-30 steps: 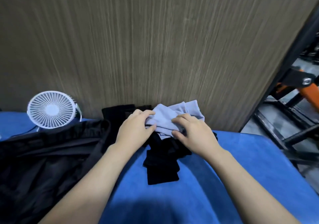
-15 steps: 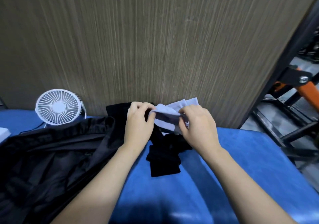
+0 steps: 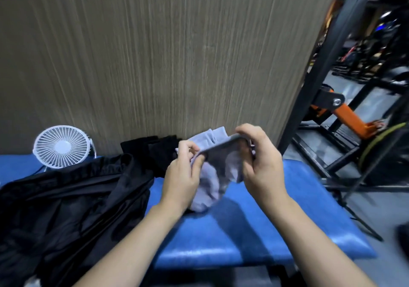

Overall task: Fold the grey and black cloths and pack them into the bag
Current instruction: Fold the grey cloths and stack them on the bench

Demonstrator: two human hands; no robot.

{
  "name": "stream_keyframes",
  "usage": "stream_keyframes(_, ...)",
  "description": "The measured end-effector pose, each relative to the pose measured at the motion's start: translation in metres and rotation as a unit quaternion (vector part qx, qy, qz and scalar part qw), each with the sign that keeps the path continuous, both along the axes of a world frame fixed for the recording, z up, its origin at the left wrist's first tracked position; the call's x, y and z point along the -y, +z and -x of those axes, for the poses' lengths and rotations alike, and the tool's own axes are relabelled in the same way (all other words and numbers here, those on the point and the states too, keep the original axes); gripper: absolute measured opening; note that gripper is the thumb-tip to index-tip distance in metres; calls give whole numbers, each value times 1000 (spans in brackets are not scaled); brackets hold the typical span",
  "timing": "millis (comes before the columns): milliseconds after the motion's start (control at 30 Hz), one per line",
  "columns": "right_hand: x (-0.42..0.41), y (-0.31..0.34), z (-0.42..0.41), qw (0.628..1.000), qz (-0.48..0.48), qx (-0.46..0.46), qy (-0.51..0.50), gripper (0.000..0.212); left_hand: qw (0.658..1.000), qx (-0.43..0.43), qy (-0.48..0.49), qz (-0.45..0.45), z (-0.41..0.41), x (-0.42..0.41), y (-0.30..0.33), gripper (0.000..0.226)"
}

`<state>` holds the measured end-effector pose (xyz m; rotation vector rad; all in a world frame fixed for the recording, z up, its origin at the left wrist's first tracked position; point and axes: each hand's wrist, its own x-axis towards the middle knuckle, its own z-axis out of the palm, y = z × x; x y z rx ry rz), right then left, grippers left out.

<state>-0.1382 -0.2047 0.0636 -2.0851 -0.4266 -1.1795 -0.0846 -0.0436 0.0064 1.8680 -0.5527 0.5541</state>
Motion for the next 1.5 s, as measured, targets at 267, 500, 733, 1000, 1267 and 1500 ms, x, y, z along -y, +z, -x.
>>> stream_keyframes(267, 66, -14, 24, 986, -83, -145, -13, 39, 967, -67, -177, -169, 11, -7, -13, 36)
stream_keyframes(500, 115, -64, 27, 939, -146, -289, -115, 48, 955, -151, -168, -192, 2, -4, -37, 31)
stream_keyframes(733, 146, -107, 31, 887, -56, -409, -207, 37, 941, -185, -153, -239, -5, 27, -57, 27)
stream_keyframes(1000, 177, -109, 46, 832, 39, -523, -182, 43, 914, -187, -182, -309, 2, 55, -88, 25)
stream_keyframes(1267, 174, -109, 42, 829, 45, -506, -234, 39, 937, -166, -65, -302, 18, 63, -100, 25)
stream_keyframes(1500, 147, -94, 39, 887, 56, -408, -208, 44, 941, -215, -105, -240, 21, 71, -99, 33)
